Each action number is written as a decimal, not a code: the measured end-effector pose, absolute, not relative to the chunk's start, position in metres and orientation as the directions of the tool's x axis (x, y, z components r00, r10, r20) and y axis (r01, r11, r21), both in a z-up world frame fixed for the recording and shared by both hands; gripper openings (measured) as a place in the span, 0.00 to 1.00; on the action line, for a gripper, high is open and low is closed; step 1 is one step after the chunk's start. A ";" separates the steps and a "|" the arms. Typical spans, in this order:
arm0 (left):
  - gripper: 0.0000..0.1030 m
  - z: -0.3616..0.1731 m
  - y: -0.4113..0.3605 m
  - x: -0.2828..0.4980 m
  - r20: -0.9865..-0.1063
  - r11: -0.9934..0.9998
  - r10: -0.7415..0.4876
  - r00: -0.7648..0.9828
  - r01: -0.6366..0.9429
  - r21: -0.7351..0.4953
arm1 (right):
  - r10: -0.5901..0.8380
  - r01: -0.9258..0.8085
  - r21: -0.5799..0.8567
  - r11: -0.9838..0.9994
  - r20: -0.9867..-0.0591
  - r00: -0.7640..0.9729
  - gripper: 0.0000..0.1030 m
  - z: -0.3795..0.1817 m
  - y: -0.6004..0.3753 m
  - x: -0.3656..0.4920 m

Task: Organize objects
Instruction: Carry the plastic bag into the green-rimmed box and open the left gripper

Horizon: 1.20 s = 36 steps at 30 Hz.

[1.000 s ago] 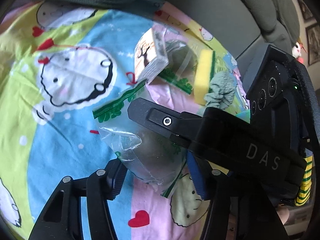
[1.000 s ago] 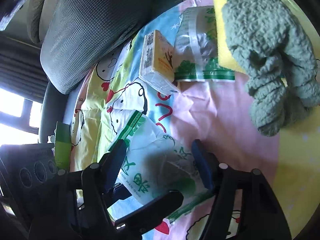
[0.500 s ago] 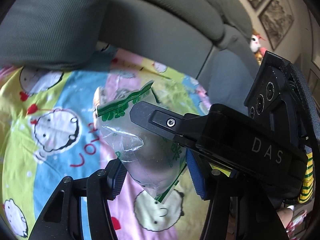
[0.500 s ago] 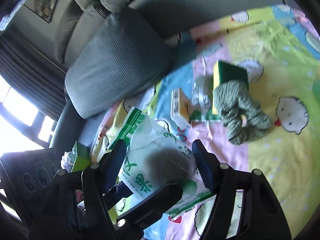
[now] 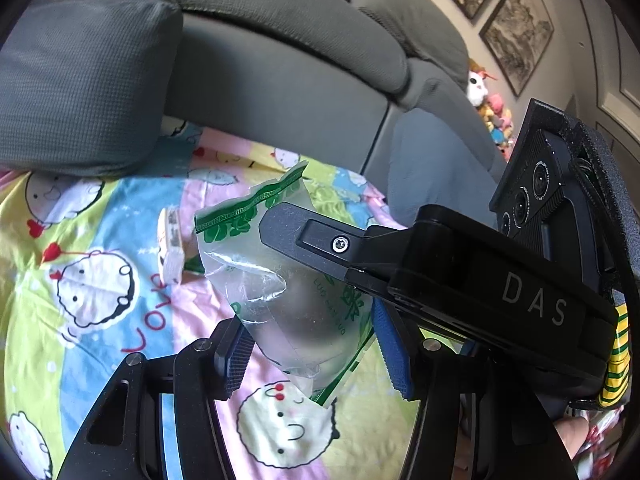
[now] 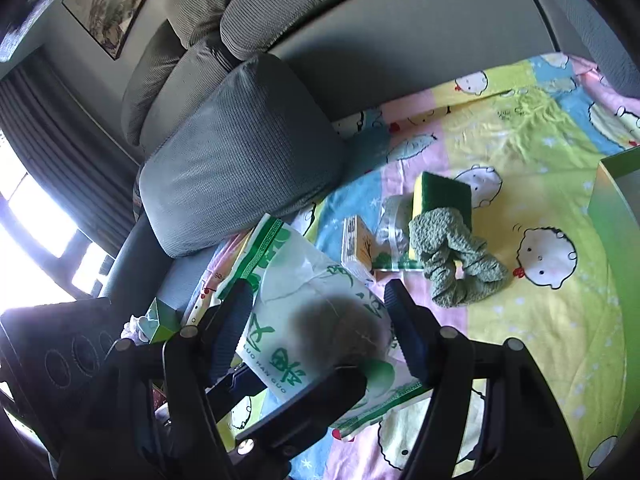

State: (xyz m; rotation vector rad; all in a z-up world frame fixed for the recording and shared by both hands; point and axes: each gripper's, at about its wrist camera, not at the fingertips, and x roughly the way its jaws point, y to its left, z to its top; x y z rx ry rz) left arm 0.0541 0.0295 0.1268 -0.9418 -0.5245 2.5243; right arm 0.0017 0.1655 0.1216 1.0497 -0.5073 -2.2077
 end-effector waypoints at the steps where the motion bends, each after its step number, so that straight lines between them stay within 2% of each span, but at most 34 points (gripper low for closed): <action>1: 0.56 0.129 0.031 0.055 -0.527 -0.851 0.484 -0.699 -0.236 -0.468 | -0.684 0.380 0.573 -0.726 -0.543 -0.487 0.66 0.123 0.167 0.003; 8: 0.56 0.142 0.047 0.062 -0.491 -0.850 0.500 -0.714 -0.293 -0.439 | -0.679 0.395 0.562 -0.727 -0.500 -0.538 0.66 0.138 0.184 0.014; 18: 0.56 0.149 0.073 0.059 -0.489 -0.849 0.515 -0.705 -0.339 -0.406 | -0.665 0.374 0.573 -0.730 -0.466 -0.584 0.67 0.142 0.213 0.017; 30: 0.56 0.154 0.127 0.048 -0.537 -0.851 0.524 -0.661 -0.419 -0.316 | -0.635 0.293 0.628 -0.720 -0.428 -0.643 0.67 0.139 0.266 0.016; 36: 0.56 0.161 0.170 0.039 -0.577 -0.814 0.561 -0.594 -0.523 -0.254 | -0.595 0.220 0.673 -0.706 -0.396 -0.699 0.67 0.134 0.305 0.019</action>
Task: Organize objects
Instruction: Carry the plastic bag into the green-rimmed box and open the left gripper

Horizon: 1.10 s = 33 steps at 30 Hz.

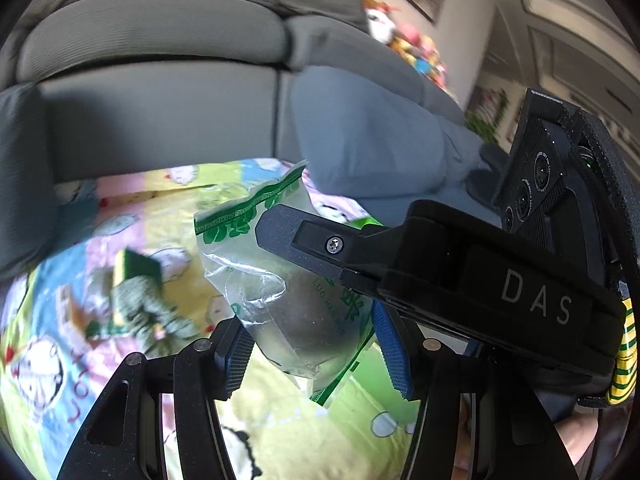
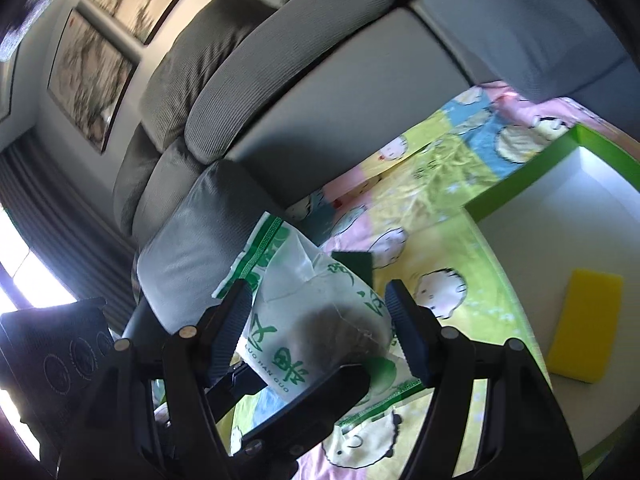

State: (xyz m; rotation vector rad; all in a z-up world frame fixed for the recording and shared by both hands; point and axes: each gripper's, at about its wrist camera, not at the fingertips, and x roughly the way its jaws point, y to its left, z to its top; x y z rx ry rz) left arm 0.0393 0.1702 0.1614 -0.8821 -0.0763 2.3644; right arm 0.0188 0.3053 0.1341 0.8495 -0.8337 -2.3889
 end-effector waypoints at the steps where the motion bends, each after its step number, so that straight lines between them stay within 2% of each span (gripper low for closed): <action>1: 0.56 0.162 0.179 0.037 -0.585 -0.802 0.570 -0.577 -0.546 -0.242 | -0.586 0.204 0.681 -0.703 -0.391 -0.710 0.68 0.133 0.312 0.020; 6: 0.56 0.158 0.215 0.031 -0.586 -0.730 0.636 -0.501 -0.637 -0.248 | -0.508 0.106 0.711 -0.695 -0.381 -0.772 0.69 0.129 0.352 0.029; 11: 0.56 0.138 0.247 0.022 -0.605 -0.674 0.684 -0.408 -0.671 -0.308 | -0.411 -0.019 0.702 -0.712 -0.438 -0.799 0.69 0.117 0.382 0.034; 20: 0.56 0.109 0.271 0.019 -0.644 -0.660 0.691 -0.329 -0.651 -0.376 | -0.339 -0.181 0.702 -0.689 -0.533 -0.775 0.69 0.086 0.411 0.034; 33: 0.56 0.089 0.280 0.018 -0.663 -0.668 0.689 -0.292 -0.611 -0.425 | -0.260 -0.299 0.647 -0.701 -0.622 -0.738 0.69 0.068 0.424 0.032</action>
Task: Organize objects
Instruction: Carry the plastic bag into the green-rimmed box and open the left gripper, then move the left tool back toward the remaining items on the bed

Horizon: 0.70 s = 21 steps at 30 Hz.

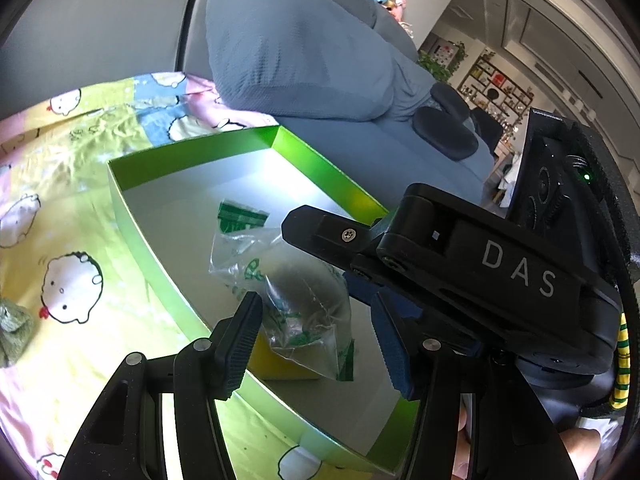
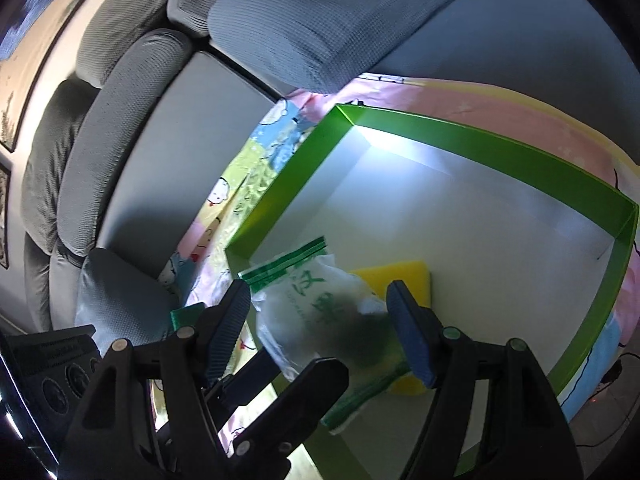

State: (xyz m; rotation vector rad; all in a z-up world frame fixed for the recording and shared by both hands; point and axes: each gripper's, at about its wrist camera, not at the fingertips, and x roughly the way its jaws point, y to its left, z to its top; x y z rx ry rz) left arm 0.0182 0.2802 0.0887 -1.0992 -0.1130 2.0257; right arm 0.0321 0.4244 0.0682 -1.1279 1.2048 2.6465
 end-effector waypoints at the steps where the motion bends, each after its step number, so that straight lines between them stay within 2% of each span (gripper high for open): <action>1: 0.56 0.088 0.280 0.019 -0.664 -0.672 0.686 -0.296 -0.609 -0.423 | -0.256 -0.305 0.644 -0.702 -0.627 -0.736 0.69 0.068 0.424 0.031; 8: 0.56 0.092 0.279 0.024 -0.674 -0.676 0.674 -0.303 -0.621 -0.396 | -0.211 -0.339 0.622 -0.706 -0.641 -0.738 0.69 0.071 0.426 0.036; 16: 0.56 0.109 0.252 0.030 -0.683 -0.735 0.617 -0.392 -0.598 -0.320 | -0.107 -0.393 0.555 -0.733 -0.665 -0.739 0.69 0.082 0.427 0.045; 21: 0.56 0.121 0.224 0.027 -0.652 -0.764 0.611 -0.449 -0.550 -0.338 | -0.083 -0.383 0.533 -0.754 -0.657 -0.750 0.76 0.091 0.420 0.046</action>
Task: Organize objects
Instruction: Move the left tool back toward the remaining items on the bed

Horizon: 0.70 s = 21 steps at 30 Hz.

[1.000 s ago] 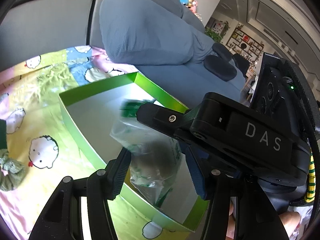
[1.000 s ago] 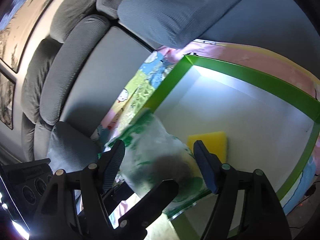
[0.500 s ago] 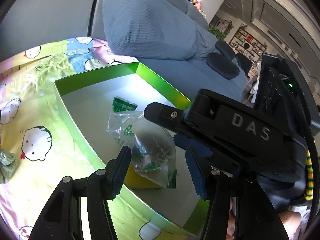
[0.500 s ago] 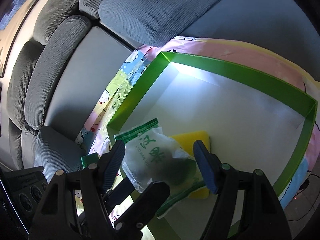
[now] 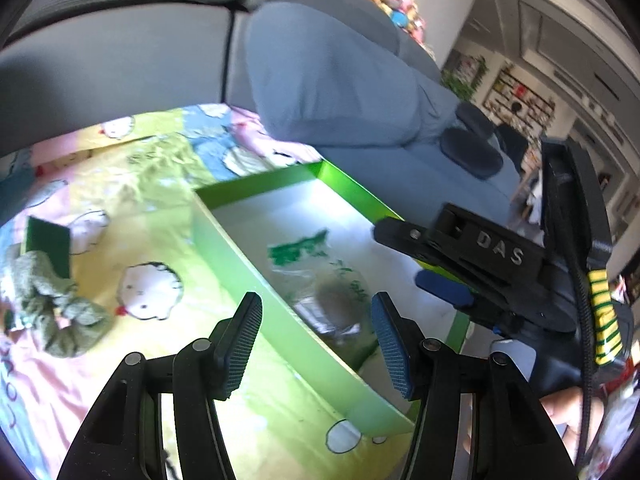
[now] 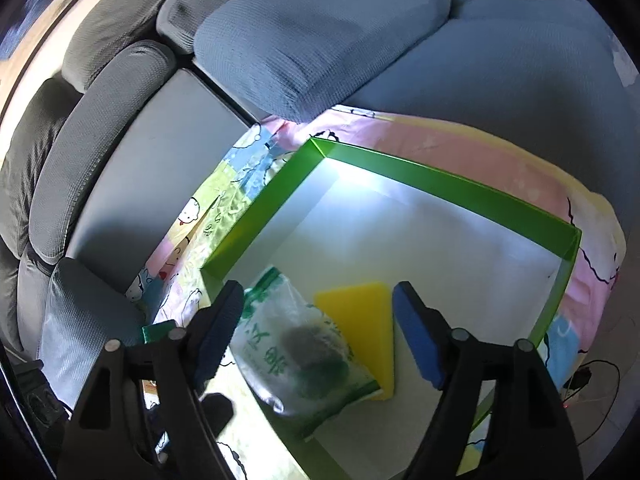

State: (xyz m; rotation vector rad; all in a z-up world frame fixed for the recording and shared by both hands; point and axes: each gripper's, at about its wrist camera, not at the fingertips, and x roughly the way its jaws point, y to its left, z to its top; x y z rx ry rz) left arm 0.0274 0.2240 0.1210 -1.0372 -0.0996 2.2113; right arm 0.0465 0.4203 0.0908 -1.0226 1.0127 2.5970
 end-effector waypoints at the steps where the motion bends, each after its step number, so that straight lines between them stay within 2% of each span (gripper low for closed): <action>1: 0.56 0.123 0.220 0.026 -0.650 -0.771 0.606 -0.459 -0.540 -0.337 | -0.081 -0.379 0.528 -0.760 -0.655 -0.751 0.77 0.093 0.418 0.046; 8: 0.56 0.135 0.170 0.027 -0.628 -0.869 0.487 -0.607 -0.414 -0.273 | -0.080 -0.314 0.501 -0.806 -0.619 -0.781 0.81 0.111 0.399 0.046; 10: 0.62 0.137 0.149 0.026 -0.623 -0.896 0.441 -0.646 -0.354 -0.267 | -0.111 -0.269 0.514 -0.814 -0.593 -0.798 0.82 0.117 0.391 0.045; 16: 0.63 0.137 0.084 0.024 -0.621 -0.935 0.338 -0.707 -0.177 -0.307 | -0.242 -0.100 0.542 -0.834 -0.523 -0.817 0.82 0.135 0.352 0.039; 21: 0.63 0.137 0.041 0.031 -0.640 -0.961 0.222 -0.736 -0.056 -0.270 | -0.394 0.106 0.542 -0.834 -0.450 -0.801 0.82 0.158 0.305 0.047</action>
